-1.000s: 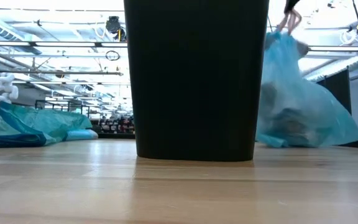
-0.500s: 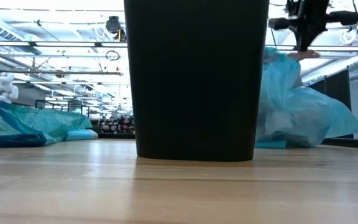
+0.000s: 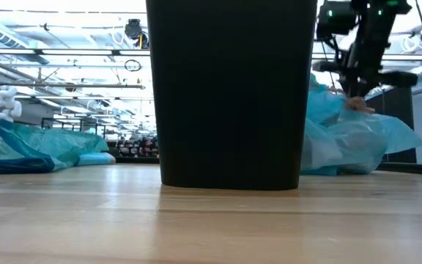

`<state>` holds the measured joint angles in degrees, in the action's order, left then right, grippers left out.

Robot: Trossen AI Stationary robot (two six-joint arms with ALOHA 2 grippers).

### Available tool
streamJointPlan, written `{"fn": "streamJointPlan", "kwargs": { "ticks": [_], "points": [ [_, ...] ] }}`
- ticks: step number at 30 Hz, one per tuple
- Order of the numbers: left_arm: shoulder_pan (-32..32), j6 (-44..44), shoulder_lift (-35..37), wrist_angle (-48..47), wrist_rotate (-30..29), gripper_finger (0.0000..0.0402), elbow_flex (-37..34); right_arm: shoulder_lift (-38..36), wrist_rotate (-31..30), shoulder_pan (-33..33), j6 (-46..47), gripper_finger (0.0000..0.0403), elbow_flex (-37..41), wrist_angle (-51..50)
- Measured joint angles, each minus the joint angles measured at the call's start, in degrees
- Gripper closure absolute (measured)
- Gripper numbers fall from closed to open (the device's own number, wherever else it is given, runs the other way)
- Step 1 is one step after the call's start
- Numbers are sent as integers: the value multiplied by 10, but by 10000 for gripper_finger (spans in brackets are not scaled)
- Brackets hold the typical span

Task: Place trash/remove bag and relplace
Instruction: Remove the blue trash bag from the bin

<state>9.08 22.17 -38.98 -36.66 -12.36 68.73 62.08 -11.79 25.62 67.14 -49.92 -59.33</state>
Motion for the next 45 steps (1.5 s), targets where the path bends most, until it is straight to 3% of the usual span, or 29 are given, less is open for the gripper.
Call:
{"fn": "streamJointPlan", "kwargs": {
  "ticks": [6,16,22,33,40,45],
  "points": [
    [0,0,0,-1,-3,144,0,-4,73,38,-48,403,59,54],
    [0,0,-4,-5,-4,144,0,-6,93,40,-48,398,74,68],
    [0,0,-11,-5,-4,144,0,-30,137,40,-59,342,74,72],
    [0,0,-25,-30,-4,144,0,-119,135,40,-36,210,34,20],
    [0,15,-27,-33,-60,144,0,-157,137,38,-17,192,-18,-62],
    [0,15,-27,-34,-66,144,0,-171,156,23,-5,196,-69,-68]
  ]
}}
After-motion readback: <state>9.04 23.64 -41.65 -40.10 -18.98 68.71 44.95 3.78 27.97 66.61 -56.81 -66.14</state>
